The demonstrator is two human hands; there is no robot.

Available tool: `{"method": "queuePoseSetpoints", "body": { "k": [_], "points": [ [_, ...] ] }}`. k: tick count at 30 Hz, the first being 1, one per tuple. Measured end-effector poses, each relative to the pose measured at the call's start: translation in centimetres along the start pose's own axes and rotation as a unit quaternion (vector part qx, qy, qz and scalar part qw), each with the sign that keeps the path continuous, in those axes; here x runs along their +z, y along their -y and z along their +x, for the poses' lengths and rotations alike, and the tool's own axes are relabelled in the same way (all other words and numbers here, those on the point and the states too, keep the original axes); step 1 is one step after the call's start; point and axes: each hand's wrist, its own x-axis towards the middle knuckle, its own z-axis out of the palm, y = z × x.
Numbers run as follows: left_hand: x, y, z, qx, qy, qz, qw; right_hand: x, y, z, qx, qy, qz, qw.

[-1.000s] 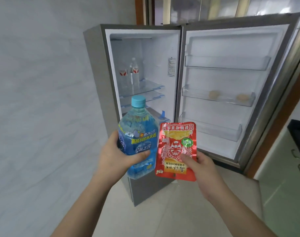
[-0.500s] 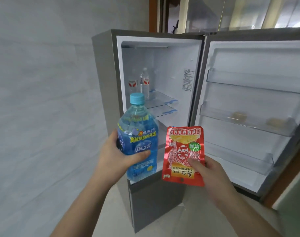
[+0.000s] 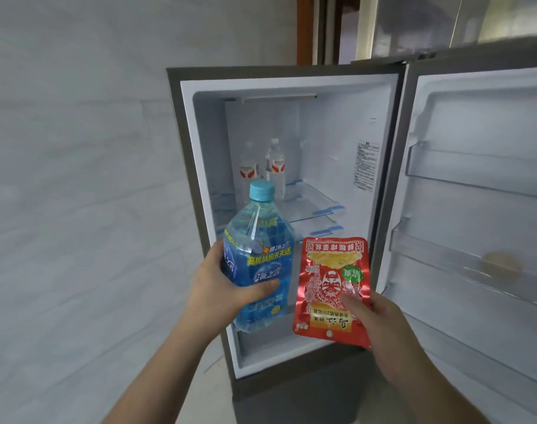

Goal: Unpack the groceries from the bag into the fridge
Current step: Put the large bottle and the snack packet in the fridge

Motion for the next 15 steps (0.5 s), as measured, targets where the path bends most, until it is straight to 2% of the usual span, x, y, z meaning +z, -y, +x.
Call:
{"method": "queuePoseSetpoints", "body": {
  "k": [6,15],
  "points": [
    [2.2,1.4,2.2,-0.012,-0.030,-0.001,0.999,-0.6,-1.4,6.0,-0.015,0.041,-0.001,0.999],
    [3.1,5.1,7.6,-0.036,-0.057,-0.016,0.998,2.1,-3.4,13.0,0.010,0.103,0.014,0.995]
  ]
}}
